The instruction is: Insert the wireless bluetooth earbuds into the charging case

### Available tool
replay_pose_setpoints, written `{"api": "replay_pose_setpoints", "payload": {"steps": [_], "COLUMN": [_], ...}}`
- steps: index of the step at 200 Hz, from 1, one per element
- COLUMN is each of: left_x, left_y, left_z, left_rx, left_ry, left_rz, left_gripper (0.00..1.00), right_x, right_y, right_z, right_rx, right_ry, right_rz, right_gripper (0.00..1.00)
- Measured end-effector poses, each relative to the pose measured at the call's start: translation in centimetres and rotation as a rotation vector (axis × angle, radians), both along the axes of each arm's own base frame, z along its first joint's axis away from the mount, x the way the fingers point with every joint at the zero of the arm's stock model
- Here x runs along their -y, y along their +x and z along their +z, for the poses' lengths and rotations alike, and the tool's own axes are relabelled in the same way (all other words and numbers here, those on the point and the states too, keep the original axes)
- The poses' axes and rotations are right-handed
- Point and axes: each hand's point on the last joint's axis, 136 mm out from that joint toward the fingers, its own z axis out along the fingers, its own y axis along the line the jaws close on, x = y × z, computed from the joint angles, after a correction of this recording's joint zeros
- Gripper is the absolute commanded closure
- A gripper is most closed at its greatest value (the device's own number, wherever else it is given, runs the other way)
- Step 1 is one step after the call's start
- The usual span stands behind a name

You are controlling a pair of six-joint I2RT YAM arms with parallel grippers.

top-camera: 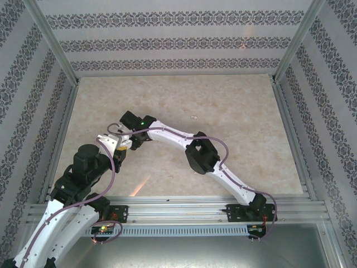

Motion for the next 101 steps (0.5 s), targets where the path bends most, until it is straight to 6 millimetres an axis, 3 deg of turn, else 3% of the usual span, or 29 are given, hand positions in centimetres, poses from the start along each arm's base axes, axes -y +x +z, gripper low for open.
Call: {"api": "replay_pose_setpoints", "payload": {"steps": [56,101], "left_x": [0.0,0.2], "left_y": [0.0,0.6], "left_z": [0.0,-0.1], "left_rx": [-0.001,-0.017], "left_ry": [-0.002,0.004], "left_rz": [0.001,0.001], "left_gripper": [1.0,1.0], "right_x": [1.6,6.3], "right_y": [-0.6,-1.8], "right_z": [0.0,0.1], "right_rx": [-0.037,-0.141], "right_ry": [-0.004,-0.004], "right_rz": [-0.051,-0.156], "right_gripper": [0.83,0.85]}}
